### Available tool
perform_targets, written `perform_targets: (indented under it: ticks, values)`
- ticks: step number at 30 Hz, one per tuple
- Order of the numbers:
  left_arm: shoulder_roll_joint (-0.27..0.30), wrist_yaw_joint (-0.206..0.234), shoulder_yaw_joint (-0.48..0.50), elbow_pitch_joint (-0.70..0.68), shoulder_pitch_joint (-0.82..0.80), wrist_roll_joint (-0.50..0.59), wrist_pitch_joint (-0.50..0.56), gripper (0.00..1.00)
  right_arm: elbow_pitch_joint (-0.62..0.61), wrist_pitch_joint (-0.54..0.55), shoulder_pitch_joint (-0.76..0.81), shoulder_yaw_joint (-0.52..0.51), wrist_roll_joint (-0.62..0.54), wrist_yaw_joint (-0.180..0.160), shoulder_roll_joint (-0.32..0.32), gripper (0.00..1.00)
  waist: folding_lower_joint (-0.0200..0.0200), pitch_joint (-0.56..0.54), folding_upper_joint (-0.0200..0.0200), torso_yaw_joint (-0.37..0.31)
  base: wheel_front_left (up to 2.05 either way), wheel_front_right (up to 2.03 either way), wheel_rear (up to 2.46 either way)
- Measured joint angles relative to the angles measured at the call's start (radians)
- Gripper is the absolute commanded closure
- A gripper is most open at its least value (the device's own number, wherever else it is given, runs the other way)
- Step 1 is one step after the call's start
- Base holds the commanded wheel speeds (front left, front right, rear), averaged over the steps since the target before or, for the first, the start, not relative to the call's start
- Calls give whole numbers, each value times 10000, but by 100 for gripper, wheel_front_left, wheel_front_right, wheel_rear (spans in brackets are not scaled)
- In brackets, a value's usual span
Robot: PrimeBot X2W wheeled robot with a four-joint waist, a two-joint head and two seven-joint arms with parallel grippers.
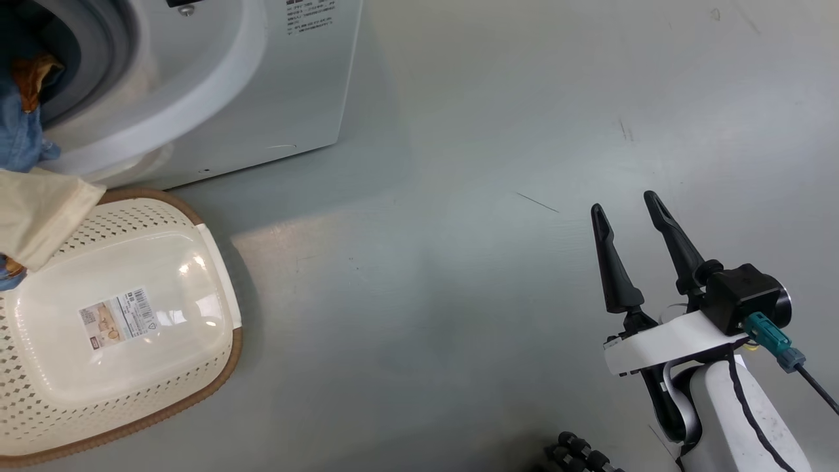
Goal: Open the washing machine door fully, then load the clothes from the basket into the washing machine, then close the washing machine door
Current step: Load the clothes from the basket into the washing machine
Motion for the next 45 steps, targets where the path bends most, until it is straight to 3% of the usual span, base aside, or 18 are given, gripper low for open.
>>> perform_targets:
  ticks: [15, 25, 35, 45]
  values:
    - [-1156, -38, -65, 205, 740, -341, -617, 0, 52, 0, -1, -290, -88, 0, -232, 0, 0, -568, 0, 869, 0, 0, 0]
    - [-1778, -491, -332, 15, 2028, -439, -838, 0, 54, 0, -1, -573, -127, 0, -439, 0, 0, -809, 0, 1577, 0, 0, 0]
    - [-2050, -840, -316, -982, 3062, -606, -965, 0, 44, 0, 5, -658, -171, 2, -535, 0, -1, -1121, 0, 2190, 0, 0, 0]
    - [-2182, -920, -242, -2146, 4676, -642, -995, 0, -6, 0, 12, -669, -201, 0, -665, 0, -1, -1249, 0, 2410, 0, 0, 0]
